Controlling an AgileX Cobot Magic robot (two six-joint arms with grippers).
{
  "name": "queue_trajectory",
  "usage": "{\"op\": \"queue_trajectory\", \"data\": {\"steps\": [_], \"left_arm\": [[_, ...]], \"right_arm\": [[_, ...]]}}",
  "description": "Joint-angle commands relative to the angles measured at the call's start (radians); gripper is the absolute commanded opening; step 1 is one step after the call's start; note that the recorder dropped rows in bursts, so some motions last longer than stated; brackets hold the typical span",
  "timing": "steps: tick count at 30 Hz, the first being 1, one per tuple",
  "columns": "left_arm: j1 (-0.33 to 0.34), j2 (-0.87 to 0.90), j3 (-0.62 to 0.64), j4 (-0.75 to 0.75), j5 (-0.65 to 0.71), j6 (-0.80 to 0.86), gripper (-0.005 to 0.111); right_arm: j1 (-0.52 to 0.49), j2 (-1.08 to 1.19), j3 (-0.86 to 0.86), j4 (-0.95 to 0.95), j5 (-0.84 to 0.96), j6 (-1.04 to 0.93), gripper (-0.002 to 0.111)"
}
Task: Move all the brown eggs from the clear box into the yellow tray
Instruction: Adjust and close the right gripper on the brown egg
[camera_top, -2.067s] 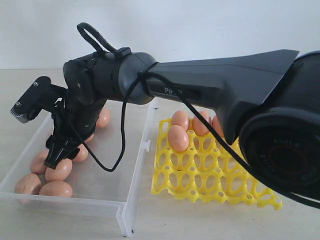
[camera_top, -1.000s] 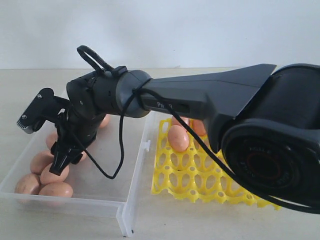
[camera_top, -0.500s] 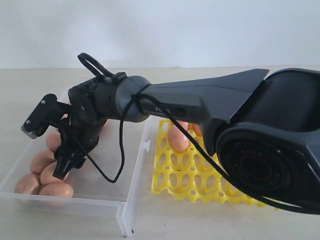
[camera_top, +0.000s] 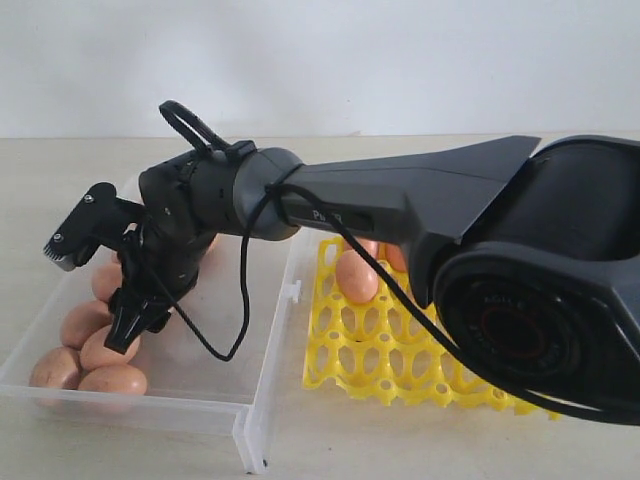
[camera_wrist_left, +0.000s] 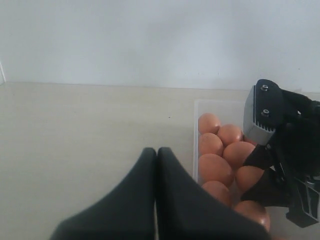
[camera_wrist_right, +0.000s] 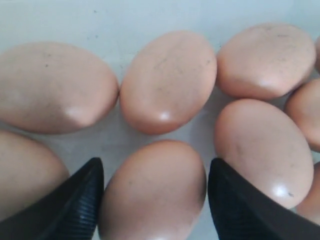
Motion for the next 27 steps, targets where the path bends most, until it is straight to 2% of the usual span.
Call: {"op": "queue_trajectory", "data": {"steps": [1, 9, 14, 21, 27], "left_arm": [[0.001, 0.003, -0.004, -0.005, 0.000, 0.001, -0.004], [0.001, 0.003, -0.004, -0.005, 0.000, 0.001, -0.004], [0.001, 0.003, -0.004, -0.005, 0.000, 0.001, -0.004], [0.001, 0.003, -0.004, -0.005, 0.000, 0.001, -0.004], [0.001, 0.003, -0.004, -0.005, 0.000, 0.001, -0.004]], "right_arm": [[-0.003, -0.005, -0.005, 0.004, -0.037, -0.001, 0.058], [-0.003, -0.005, -0.005, 0.004, -0.049, 0.001, 0.057], [-0.003, -0.005, -0.005, -0.003, -0.019, 0.003, 0.041], [-0.005, 0.011, -0.003, -0.013, 0.050, 0.005, 0.054], [-0.005, 0.007, -0.015, -0.013, 0.043, 0.020, 0.054]]}}
